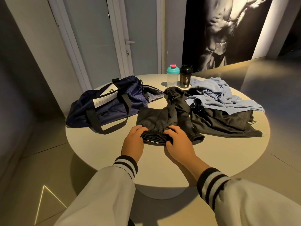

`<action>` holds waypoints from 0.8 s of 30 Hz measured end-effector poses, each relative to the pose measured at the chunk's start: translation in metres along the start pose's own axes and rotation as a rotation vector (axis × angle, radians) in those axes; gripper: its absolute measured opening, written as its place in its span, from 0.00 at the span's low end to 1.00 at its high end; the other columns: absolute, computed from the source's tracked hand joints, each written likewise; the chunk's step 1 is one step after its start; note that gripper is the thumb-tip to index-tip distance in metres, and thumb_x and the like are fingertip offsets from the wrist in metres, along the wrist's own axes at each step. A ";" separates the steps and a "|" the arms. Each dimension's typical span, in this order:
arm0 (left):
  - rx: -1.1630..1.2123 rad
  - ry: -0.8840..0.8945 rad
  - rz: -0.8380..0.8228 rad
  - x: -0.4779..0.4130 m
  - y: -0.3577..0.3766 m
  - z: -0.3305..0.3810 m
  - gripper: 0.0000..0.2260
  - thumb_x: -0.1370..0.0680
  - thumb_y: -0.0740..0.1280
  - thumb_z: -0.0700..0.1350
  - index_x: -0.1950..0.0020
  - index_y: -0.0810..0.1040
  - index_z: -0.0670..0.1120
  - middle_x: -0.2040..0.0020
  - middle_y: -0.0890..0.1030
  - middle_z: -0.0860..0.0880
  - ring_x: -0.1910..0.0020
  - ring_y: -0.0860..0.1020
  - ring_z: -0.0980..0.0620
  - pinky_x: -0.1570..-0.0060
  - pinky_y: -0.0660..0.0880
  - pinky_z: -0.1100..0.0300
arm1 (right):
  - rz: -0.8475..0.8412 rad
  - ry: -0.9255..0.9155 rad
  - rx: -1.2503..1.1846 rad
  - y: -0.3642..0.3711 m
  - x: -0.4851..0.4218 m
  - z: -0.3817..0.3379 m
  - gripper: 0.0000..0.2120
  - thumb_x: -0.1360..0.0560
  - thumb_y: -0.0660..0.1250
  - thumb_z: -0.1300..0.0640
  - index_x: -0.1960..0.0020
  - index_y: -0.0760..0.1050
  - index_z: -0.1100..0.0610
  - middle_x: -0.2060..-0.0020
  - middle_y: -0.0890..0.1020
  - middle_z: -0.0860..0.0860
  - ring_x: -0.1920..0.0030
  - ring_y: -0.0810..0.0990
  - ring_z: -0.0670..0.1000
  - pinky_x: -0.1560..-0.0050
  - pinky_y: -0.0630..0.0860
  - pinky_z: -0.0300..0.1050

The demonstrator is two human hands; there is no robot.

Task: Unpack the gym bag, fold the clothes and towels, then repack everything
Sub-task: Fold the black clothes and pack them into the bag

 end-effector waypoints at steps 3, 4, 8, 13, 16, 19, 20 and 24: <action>-0.008 -0.077 -0.081 0.001 0.006 -0.005 0.19 0.18 0.61 0.37 0.29 0.74 0.51 0.23 0.67 0.51 0.27 0.69 0.48 0.29 0.69 0.54 | -0.045 -0.007 0.048 0.003 -0.001 -0.002 0.20 0.23 0.66 0.50 0.31 0.75 0.50 0.32 0.72 0.47 0.30 0.66 0.50 0.30 0.67 0.47; -0.082 -0.047 -0.089 0.002 0.007 -0.003 0.20 0.19 0.63 0.41 0.28 0.72 0.53 0.21 0.62 0.52 0.23 0.63 0.47 0.26 0.66 0.49 | -0.062 -0.020 0.069 0.005 -0.001 -0.002 0.21 0.23 0.65 0.47 0.31 0.74 0.50 0.32 0.73 0.46 0.30 0.66 0.50 0.29 0.67 0.48; -0.253 0.187 -0.092 0.004 0.014 0.008 0.23 0.23 0.67 0.47 0.28 0.73 0.58 0.19 0.55 0.55 0.22 0.52 0.47 0.24 0.59 0.45 | -0.046 -0.053 0.103 0.008 0.001 -0.002 0.23 0.22 0.66 0.44 0.30 0.74 0.51 0.31 0.70 0.49 0.28 0.64 0.51 0.28 0.67 0.50; -0.349 0.051 -0.007 0.007 0.007 0.003 0.20 0.19 0.65 0.44 0.29 0.73 0.61 0.24 0.63 0.57 0.28 0.56 0.48 0.30 0.66 0.45 | 0.174 -0.072 0.125 -0.009 0.003 -0.004 0.22 0.21 0.64 0.44 0.30 0.73 0.51 0.36 0.74 0.51 0.34 0.71 0.53 0.33 0.69 0.52; -0.381 -0.066 0.042 0.009 -0.004 0.004 0.22 0.19 0.64 0.41 0.28 0.71 0.61 0.22 0.56 0.56 0.30 0.51 0.50 0.31 0.64 0.47 | 0.075 -0.030 0.272 0.003 0.004 -0.001 0.20 0.19 0.56 0.40 0.32 0.74 0.47 0.42 0.79 0.48 0.40 0.75 0.52 0.37 0.69 0.52; -0.315 0.142 0.020 0.015 0.002 0.029 0.19 0.19 0.61 0.43 0.29 0.73 0.58 0.26 0.68 0.57 0.33 0.62 0.52 0.35 0.66 0.52 | 0.032 0.014 0.352 0.007 0.006 0.000 0.21 0.18 0.52 0.39 0.33 0.74 0.46 0.44 0.79 0.48 0.43 0.76 0.53 0.44 0.71 0.51; -0.284 0.207 -0.024 0.017 0.009 0.039 0.19 0.18 0.60 0.45 0.28 0.73 0.57 0.29 0.71 0.57 0.35 0.67 0.53 0.36 0.66 0.53 | 0.024 0.031 0.360 0.007 0.007 0.000 0.22 0.18 0.52 0.38 0.33 0.74 0.45 0.43 0.79 0.48 0.43 0.75 0.53 0.44 0.71 0.51; -0.205 0.161 -0.113 0.024 0.031 0.052 0.20 0.15 0.51 0.52 0.24 0.68 0.55 0.29 0.74 0.55 0.39 0.72 0.51 0.36 0.68 0.52 | 0.025 0.082 0.158 -0.002 0.008 -0.006 0.16 0.18 0.56 0.46 0.35 0.77 0.46 0.44 0.82 0.48 0.46 0.78 0.51 0.45 0.75 0.48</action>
Point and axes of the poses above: each hand's wrist, its own x-axis away from the middle knuckle, its own y-axis out of the palm, z = x × y, the point moved 7 cm from there along -x, towards the middle knuckle
